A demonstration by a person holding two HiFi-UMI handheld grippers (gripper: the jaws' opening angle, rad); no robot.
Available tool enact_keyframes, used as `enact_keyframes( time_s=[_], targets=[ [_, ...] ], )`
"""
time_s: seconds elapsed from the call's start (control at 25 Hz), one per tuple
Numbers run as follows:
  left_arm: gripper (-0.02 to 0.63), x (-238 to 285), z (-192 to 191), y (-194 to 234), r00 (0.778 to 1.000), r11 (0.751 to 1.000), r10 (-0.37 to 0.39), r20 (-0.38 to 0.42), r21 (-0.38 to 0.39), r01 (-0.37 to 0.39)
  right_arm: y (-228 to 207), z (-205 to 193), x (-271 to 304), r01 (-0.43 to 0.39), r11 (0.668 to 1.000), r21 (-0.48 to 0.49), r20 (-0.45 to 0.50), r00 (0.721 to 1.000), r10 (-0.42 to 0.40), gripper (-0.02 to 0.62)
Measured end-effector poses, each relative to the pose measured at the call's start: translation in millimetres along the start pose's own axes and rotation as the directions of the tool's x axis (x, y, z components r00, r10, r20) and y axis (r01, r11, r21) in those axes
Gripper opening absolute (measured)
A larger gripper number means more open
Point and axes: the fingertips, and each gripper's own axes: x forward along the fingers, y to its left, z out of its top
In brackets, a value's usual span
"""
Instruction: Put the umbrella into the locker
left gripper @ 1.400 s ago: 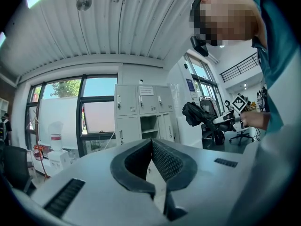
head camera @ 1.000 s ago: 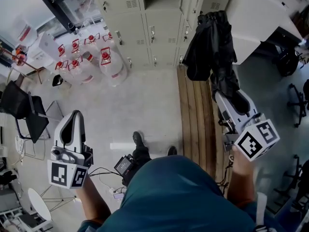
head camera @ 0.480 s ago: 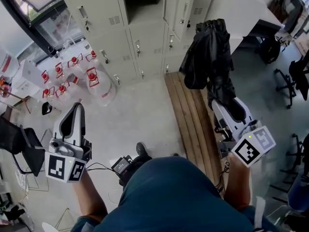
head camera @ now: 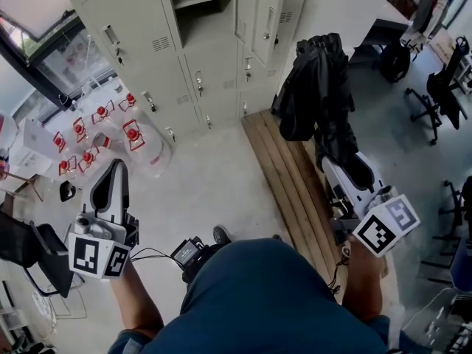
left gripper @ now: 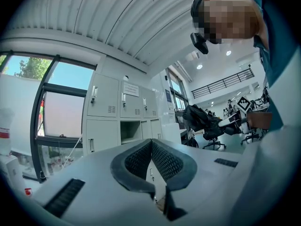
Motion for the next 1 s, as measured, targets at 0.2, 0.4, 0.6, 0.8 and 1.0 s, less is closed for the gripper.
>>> enact_keyframes(
  time_s=[0.2, 0.4, 0.6, 0.8, 1.0],
  targets=[
    [0.018, 9.4, 0.6, 13.1, 0.999, 0.999, -0.038, 0.011, -0.003, 0.038, 10.5, -3.5, 3.3, -0.011, 0.997, 0.072, 0.021, 1.000, 0.009, 0.202],
    [0.018, 21.4, -3.7, 17.1, 0.997, 0.997, -0.075, 0.015, -0.008, 0.075, 14.9, -3.8, 8.2, -0.005, 0.994, 0.113, 0.039, 0.999, 0.001, 0.201],
    [0.018, 30.6, -3.5, 22.7, 0.995, 0.995, -0.103, 0.018, -0.009, 0.103, 15.9, -2.0, 12.8, 0.015, 0.993, 0.118, 0.046, 0.999, -0.021, 0.201],
    [0.018, 30.3, -4.0, 46.6, 0.993, 0.994, -0.112, 0.024, -0.003, 0.112, 22.5, 1.4, 28.1, 0.037, 0.992, 0.118, 0.061, 0.997, -0.045, 0.201],
    [0.018, 13.6, -9.1, 79.7, 0.995, 0.995, -0.097, 0.021, -0.003, 0.097, 37.2, 3.0, 46.4, 0.045, 0.992, 0.119, 0.076, 0.996, -0.054, 0.201]
  ],
)
